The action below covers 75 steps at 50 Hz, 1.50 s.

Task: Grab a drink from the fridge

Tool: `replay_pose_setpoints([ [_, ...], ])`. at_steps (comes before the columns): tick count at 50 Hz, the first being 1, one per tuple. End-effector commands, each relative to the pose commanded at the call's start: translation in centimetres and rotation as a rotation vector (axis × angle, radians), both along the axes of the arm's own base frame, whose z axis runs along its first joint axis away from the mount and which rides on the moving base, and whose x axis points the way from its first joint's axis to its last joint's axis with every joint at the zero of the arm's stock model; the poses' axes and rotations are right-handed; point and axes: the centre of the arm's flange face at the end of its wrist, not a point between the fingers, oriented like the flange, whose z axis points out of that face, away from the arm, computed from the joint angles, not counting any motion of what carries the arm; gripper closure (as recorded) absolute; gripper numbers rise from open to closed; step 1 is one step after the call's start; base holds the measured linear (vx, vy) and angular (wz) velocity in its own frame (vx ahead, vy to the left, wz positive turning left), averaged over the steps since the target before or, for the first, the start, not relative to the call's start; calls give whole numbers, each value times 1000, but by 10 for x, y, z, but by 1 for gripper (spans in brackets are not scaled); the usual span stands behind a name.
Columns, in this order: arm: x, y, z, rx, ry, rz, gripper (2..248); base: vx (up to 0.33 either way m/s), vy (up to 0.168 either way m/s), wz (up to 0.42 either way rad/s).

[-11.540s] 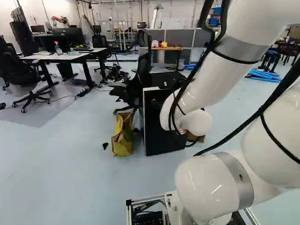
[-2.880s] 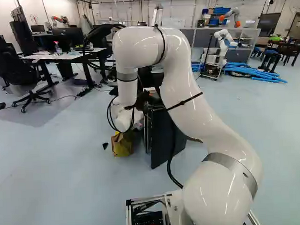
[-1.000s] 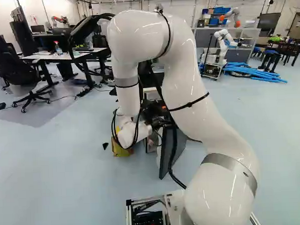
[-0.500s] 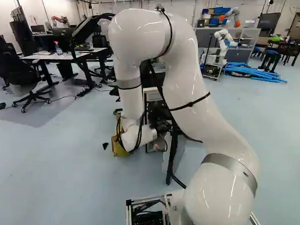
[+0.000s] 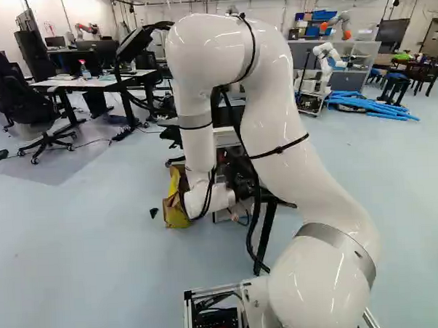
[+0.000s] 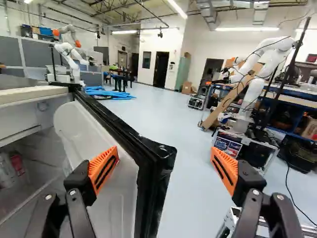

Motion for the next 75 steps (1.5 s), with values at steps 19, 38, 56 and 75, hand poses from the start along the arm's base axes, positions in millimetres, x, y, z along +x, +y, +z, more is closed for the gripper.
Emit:
replay_pose_setpoints([
  [19,8,-18,4,6,-31,-158,3,0,0,0],
  [38,27,-36,9,25,-72,-260,3,0,0,0],
  [56,61,-61,16,77,-142,-366,3,0,0,0],
  [75,97,-92,22,148,-223,-472,3,0,0,0],
])
